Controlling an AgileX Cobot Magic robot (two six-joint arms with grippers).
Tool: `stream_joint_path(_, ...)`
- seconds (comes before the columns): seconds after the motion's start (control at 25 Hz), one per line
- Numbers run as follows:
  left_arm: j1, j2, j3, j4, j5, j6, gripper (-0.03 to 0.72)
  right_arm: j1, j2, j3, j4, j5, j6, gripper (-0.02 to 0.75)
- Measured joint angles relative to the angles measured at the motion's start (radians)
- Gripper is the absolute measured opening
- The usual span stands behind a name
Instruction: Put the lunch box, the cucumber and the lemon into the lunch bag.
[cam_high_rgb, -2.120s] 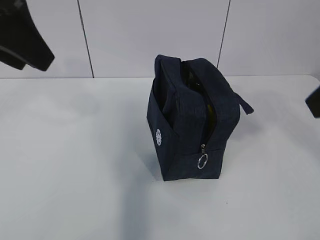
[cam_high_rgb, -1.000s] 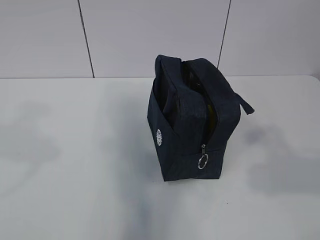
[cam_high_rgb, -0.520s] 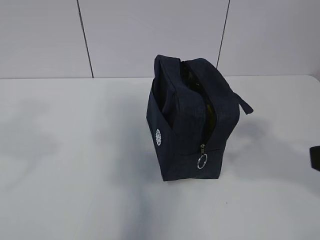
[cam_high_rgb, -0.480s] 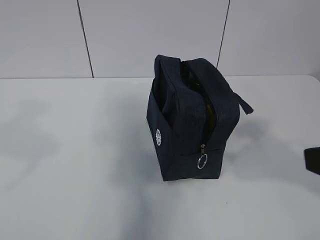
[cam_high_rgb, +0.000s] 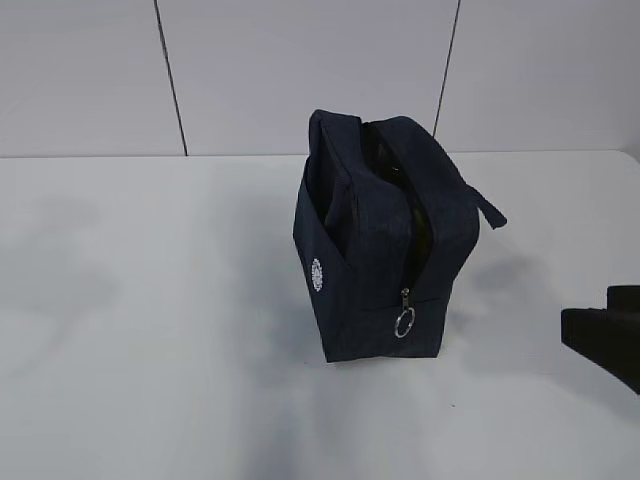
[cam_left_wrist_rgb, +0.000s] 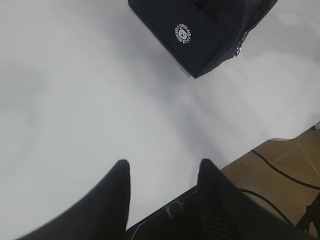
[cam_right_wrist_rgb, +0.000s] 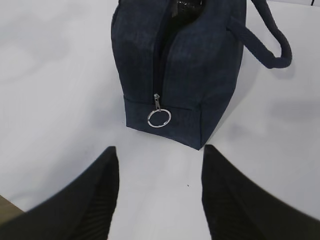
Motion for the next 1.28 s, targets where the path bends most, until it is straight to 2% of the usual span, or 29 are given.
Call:
stream_joint_path(0.16, 0.000, 0.000, 0.000, 0.000, -0.002, 0.000, 0.322, 0.000, 0.000, 0.012, 0.181, -0.034, -0.191, 0.411)
stream_joint_path(0.36, 0.000, 0.000, 0.000, 0.000, -0.006, 0.000, 0.320, 0.000, 0.000, 0.015, 0.497, -0.044, -0.517, 0.411)
stream_joint_path(0.52, 0.000, 0.000, 0.000, -0.017, -0.009, 0.000, 0.320, 0.000, 0.000, 0.032, 0.657, -0.039, -0.611, 0.412)
stream_joint_path(0.68, 0.000, 0.000, 0.000, -0.027, -0.009, 0.000, 0.320, 0.000, 0.000, 0.034, 0.686, -0.034, -0.627, 0.412)
stream_joint_path(0.96, 0.000, 0.000, 0.000, -0.029, -0.011, 0.000, 0.320, 0.000, 0.000, 0.034, 0.644, 0.005, -0.638, 0.411)
stream_joint_path(1.28, 0.000, 0.000, 0.000, -0.029, -0.011, 0.000, 0.281, 0.000, 0.013, 0.034, 0.644, 0.005, -0.639, 0.412)
